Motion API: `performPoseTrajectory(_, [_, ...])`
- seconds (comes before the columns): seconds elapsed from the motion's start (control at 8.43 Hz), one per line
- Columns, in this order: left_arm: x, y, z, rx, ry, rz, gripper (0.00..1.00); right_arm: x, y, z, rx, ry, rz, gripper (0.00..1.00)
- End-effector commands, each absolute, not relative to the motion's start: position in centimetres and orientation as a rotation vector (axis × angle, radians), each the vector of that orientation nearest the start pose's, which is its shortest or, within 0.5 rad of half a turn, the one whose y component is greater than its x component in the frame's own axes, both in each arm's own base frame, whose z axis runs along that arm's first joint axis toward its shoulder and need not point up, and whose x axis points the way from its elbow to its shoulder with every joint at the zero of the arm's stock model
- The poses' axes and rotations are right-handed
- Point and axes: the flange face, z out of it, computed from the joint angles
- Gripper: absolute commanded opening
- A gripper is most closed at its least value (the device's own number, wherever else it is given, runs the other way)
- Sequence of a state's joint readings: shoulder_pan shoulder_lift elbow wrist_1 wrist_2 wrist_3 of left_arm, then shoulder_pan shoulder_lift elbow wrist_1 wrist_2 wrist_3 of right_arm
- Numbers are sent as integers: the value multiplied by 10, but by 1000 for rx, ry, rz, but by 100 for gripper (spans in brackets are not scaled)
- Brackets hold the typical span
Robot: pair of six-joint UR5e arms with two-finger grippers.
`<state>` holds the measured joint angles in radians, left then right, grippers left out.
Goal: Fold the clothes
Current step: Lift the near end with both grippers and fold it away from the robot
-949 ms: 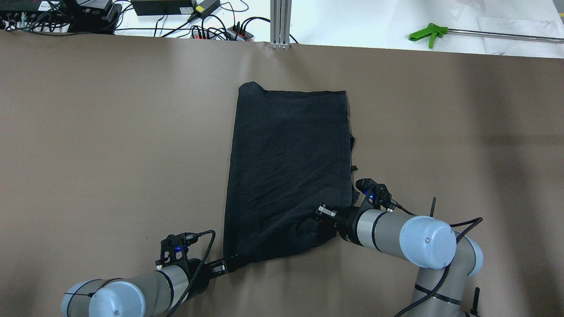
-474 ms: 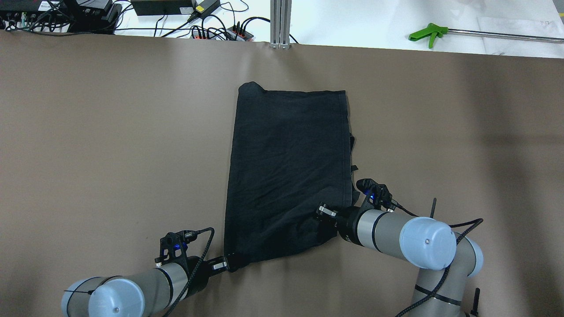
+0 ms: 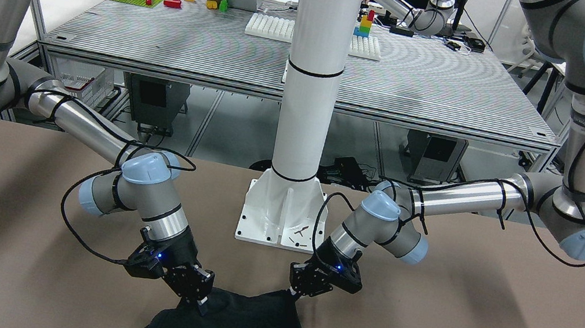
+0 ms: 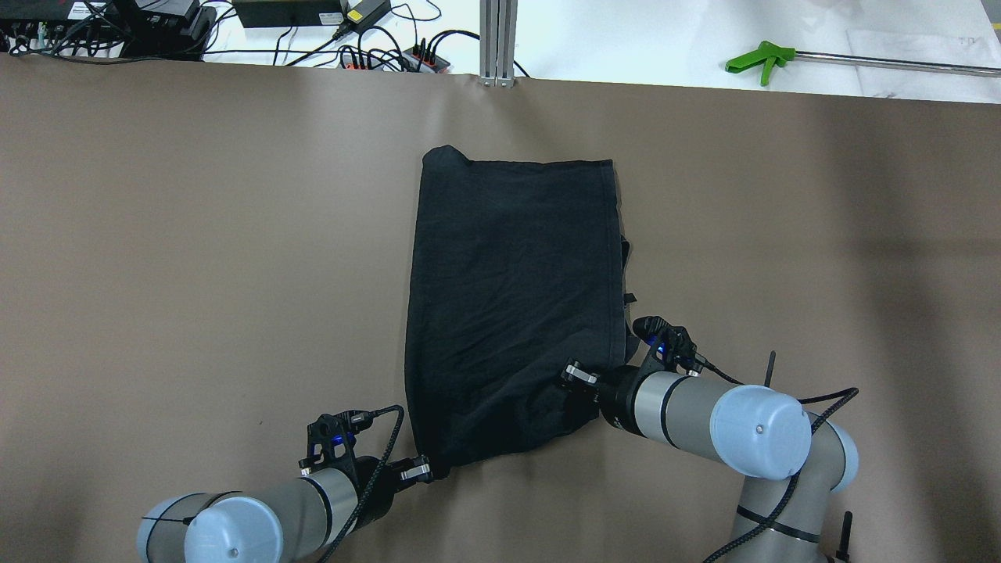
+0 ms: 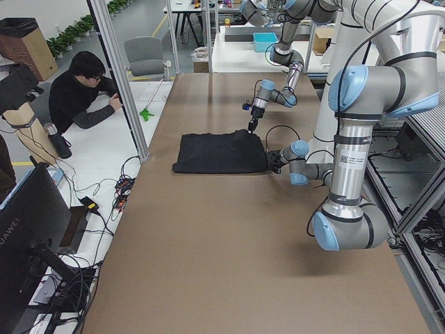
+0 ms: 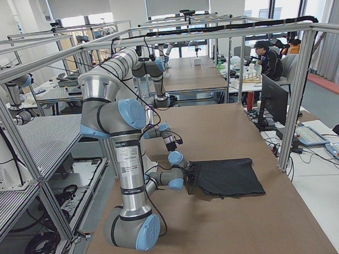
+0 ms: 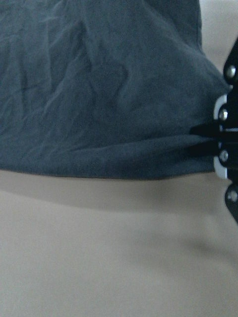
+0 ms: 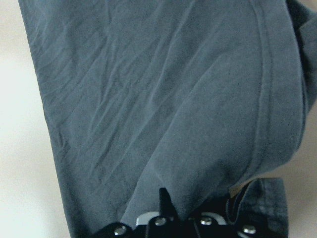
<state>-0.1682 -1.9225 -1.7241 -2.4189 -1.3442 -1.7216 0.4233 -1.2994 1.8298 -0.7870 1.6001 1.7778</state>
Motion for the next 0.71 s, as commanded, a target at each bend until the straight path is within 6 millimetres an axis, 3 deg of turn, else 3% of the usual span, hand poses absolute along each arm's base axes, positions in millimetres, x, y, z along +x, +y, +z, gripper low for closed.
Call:
performPoseTrajectory(0.0, [562,-255,278,192,1390,-416,0,-459,-347,294,111,-1347,499,0])
performPoseTrajectory(0.24, [518,-264,270,162,1428,-400,0,-416,-307,294,73,-1327,481,0])
performPoseTrajectory(0.36, [496,-258,254,158,1471,-396,0,-404,-285,288,46,-1334,460,0])
performPoseTrajectory(0.59, [458,-247,220,147,1527,-383,0,-393,-255,294,-4,-1322,417,0])
